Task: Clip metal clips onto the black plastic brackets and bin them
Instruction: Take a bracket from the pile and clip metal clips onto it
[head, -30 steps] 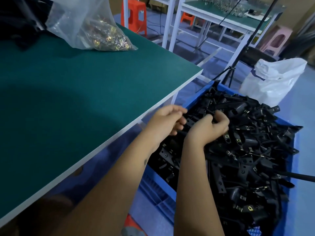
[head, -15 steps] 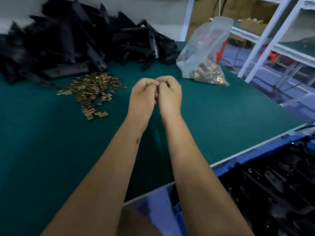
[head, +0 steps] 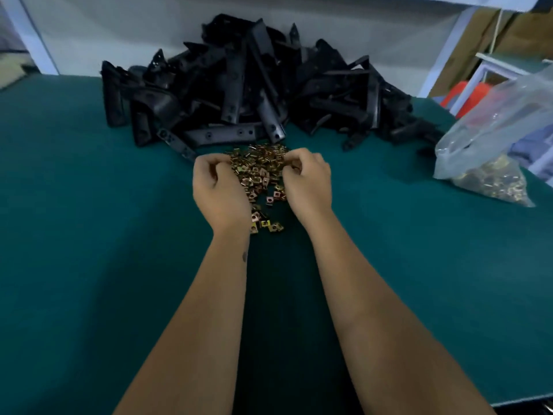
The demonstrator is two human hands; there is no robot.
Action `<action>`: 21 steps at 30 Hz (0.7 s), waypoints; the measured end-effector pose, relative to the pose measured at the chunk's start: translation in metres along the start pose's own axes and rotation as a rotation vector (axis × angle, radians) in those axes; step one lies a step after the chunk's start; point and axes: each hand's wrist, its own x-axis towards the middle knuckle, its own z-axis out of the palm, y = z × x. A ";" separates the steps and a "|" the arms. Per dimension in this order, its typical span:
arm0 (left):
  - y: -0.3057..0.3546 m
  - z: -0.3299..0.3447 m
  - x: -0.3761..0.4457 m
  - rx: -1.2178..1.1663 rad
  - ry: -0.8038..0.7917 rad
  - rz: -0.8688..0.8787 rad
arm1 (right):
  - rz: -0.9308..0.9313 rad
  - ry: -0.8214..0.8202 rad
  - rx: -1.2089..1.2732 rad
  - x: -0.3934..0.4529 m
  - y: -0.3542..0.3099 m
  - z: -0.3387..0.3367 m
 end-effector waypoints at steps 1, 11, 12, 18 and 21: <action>-0.001 0.003 0.001 0.028 -0.026 -0.013 | -0.027 -0.008 -0.051 0.008 0.001 0.003; -0.007 0.013 0.005 0.359 -0.215 -0.077 | 0.011 -0.271 -0.328 0.074 0.000 0.030; -0.006 0.012 0.005 0.354 -0.217 -0.083 | 0.039 -0.308 -0.351 0.078 0.000 0.031; -0.004 0.013 0.006 0.330 -0.231 -0.139 | -0.004 -0.246 -0.246 0.080 0.006 0.030; -0.003 0.012 0.005 0.330 -0.234 -0.134 | -0.023 -0.222 -0.161 0.078 0.006 0.027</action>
